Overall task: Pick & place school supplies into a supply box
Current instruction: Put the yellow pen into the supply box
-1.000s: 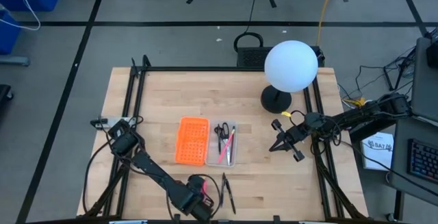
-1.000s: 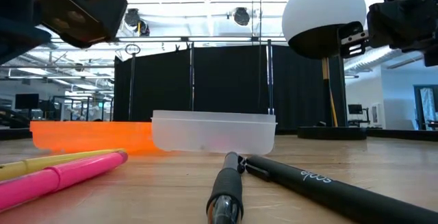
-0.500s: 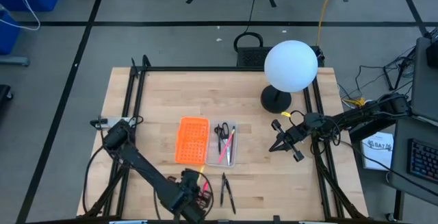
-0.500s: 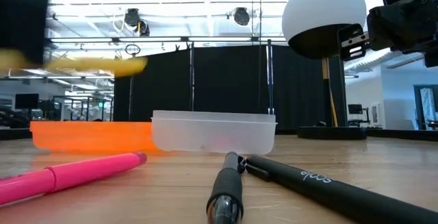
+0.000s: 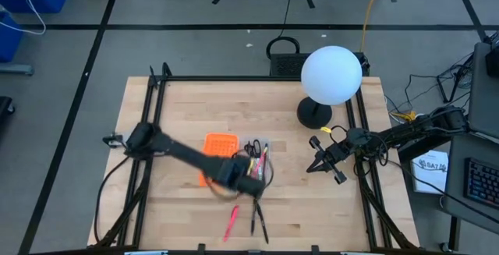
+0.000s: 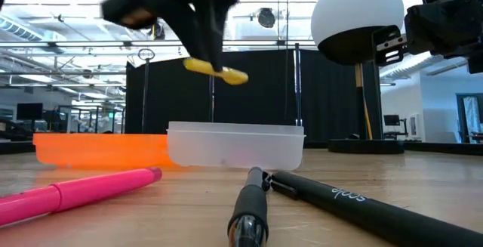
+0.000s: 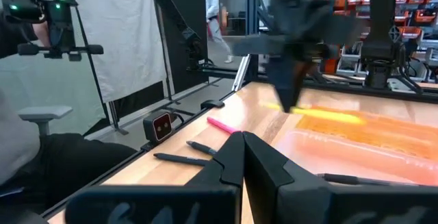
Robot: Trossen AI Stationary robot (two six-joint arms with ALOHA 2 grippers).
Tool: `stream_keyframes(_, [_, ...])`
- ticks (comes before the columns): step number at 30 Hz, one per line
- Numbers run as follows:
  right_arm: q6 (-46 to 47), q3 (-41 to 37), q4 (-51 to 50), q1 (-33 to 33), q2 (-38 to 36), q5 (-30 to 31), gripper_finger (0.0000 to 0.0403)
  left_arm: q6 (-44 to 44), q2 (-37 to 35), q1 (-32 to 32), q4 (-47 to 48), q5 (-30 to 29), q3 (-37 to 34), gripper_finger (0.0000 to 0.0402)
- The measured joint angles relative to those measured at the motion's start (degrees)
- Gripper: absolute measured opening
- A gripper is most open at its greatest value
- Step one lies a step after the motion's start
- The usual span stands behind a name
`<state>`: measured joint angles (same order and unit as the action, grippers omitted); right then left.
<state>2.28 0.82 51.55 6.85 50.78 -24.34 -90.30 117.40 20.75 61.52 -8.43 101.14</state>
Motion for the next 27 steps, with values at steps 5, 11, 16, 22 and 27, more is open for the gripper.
stream_keyframes(5, [0.0, -0.01, 0.0, -0.02, 0.0, 0.0, 0.0, 6.45, 0.66, -6.57, 0.2, 5.07, 0.0, 0.0022])
stream_keyframes(11, [0.02, 0.0, -0.46, -0.01, 0.0, 0.0, 0.0, 8.41, 0.85, -10.56, 0.01, 7.97, -0.59, 0.0022])
stream_keyframes(16, [0.04, 0.0, -0.81, -0.01, 0.0, 0.0, 0.0, 7.74, 2.06, -11.86, -0.15, 10.47, -0.59, 0.0022])
stream_keyframes(22, [0.08, -0.02, -0.85, 0.0, 0.0, 0.0, 0.0, 6.39, 5.36, -12.09, -1.5, 13.01, -0.59, 0.0022])
stream_keyframes(27, [0.28, -0.01, -0.66, 0.0, -0.01, 0.0, 0.0, 6.11, 6.94, -11.99, -1.9, 13.99, -0.61, 0.0022])
